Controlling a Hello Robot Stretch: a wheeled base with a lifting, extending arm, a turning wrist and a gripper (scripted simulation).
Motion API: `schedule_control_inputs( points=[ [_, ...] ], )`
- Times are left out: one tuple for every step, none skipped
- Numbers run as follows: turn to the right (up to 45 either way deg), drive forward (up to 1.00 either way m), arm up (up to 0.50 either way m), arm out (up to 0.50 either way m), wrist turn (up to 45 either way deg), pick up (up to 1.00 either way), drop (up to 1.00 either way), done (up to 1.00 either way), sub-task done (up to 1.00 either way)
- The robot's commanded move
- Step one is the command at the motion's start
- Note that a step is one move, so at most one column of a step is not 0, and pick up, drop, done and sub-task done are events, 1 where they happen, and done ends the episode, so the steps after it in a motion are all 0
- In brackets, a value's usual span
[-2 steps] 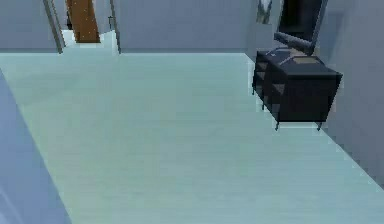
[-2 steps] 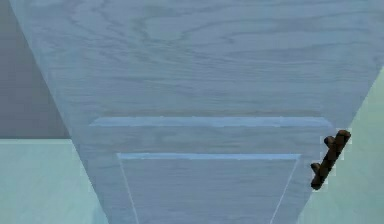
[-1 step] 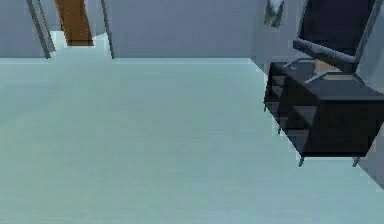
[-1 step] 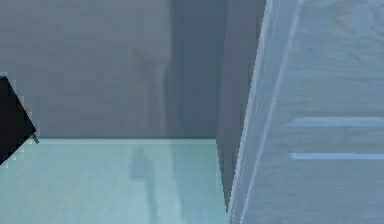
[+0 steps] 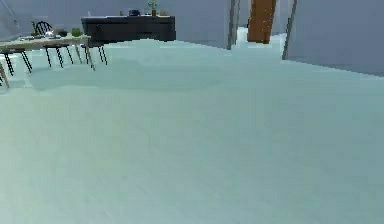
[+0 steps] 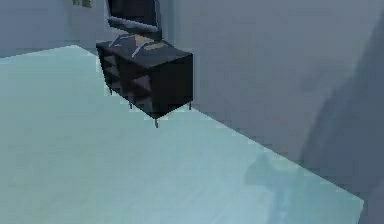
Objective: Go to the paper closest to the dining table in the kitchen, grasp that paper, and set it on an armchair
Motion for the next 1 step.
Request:
schedule_control_inputs(
  points=[
    [-42.0,0.0,0.0,0.0,0.0,0.0,0.0,0.0,0.0]
  ],
)
